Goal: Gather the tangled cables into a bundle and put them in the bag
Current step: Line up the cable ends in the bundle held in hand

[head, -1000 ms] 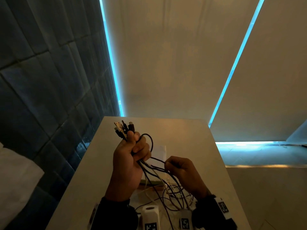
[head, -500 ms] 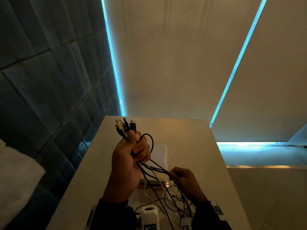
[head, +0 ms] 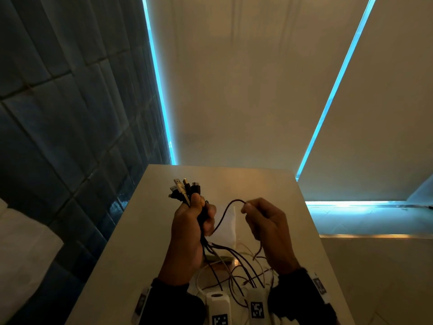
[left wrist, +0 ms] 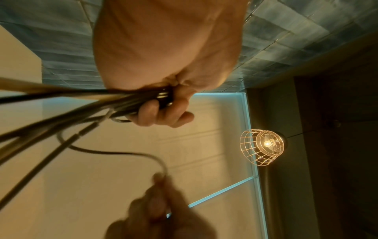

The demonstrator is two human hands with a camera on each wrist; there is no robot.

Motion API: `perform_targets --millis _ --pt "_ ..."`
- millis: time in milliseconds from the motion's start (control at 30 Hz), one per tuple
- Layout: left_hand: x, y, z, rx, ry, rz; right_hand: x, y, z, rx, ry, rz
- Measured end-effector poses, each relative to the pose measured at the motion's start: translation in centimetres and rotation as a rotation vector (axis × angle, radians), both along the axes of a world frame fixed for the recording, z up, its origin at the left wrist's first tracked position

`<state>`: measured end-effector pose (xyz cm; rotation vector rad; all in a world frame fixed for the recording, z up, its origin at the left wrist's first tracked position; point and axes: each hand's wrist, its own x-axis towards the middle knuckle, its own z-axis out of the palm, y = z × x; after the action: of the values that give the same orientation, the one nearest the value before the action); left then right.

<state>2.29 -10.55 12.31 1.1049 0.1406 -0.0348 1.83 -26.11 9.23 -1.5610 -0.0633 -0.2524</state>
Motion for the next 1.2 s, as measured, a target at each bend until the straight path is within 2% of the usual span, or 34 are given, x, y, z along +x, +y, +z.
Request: perform_targets --millis 100,200,333,433,600,733,967,1200 --pt "-0.1 -0.4 -0.1 0.040 0.064 0.021 -1.1 1.5 2.4 0.000 -0.115 0.140" --pt "-0.2 -0.5 0.4 0.035 0.101 0.035 -1.8 2.6 2.9 -0.023 -0.147 0.260" --pt "-0.3 0.1 0.8 -0.154 0.111 -0.020 -1.9 2.9 2.1 -0.009 -0.107 0.338" --pt "-0.3 0.4 1.1 -0.335 0.056 -0.044 -1.7 2.6 1.2 -0.061 -0.062 0.332" --pt "0.2 0.7 1.1 -0.439 -0.044 0.008 -1.7 1.4 -1.4 -0.100 0.000 0.319" --pt "0.2 0.9 1.0 -0.400 -0.104 0.018 -1.6 0.2 -3.5 -0.122 0.071 0.279" --pt "0.0 0.7 1.1 -0.348 -0.112 0.012 -0.8 -0.1 -5.2 -0.159 0.070 0.244" --pt "-0.2 1.1 1.3 -0.308 -0.114 0.013 0.1 -1.0 -8.2 -0.307 0.153 0.179"
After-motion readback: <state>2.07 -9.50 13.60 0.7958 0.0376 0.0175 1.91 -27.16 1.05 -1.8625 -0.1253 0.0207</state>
